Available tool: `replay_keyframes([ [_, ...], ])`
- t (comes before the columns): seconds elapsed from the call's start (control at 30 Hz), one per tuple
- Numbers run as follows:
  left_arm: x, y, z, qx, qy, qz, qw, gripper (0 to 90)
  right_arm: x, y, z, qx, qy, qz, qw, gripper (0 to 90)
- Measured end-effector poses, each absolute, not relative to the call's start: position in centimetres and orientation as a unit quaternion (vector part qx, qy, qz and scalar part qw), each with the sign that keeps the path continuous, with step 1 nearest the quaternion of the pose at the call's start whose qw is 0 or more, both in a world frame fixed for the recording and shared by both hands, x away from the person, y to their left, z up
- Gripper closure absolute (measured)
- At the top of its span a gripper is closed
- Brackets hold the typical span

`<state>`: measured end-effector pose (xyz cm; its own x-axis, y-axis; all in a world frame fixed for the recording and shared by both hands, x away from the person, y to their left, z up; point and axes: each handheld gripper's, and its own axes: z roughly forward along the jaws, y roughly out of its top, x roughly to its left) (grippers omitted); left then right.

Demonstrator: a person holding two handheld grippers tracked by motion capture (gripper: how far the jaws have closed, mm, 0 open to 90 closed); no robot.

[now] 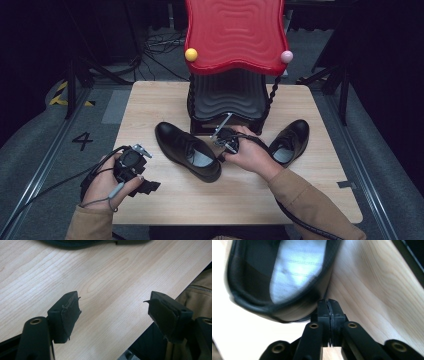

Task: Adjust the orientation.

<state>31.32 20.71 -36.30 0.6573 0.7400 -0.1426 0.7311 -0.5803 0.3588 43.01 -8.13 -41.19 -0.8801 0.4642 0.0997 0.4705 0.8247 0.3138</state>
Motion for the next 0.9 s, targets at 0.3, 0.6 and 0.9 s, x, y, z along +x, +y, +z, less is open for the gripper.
replay_keyframes([
  [0.3,31.6,20.5,-36.2,0.891,0.411,0.011,0.195,25.5,42.7,-9.3,-40.4,-0.245,-0.953,-0.181,0.005,80.8],
  [0.6,31.6,20.3,-36.3,0.891,0.409,0.01,0.196,25.5,40.0,-8.3,-35.5,-0.203,-0.949,-0.243,0.001,72.5],
  [0.9,31.7,20.6,-36.5,0.891,0.409,0.005,0.199,25.4,38.7,-3.6,-37.5,-0.156,-0.965,-0.211,0.013,65.3],
])
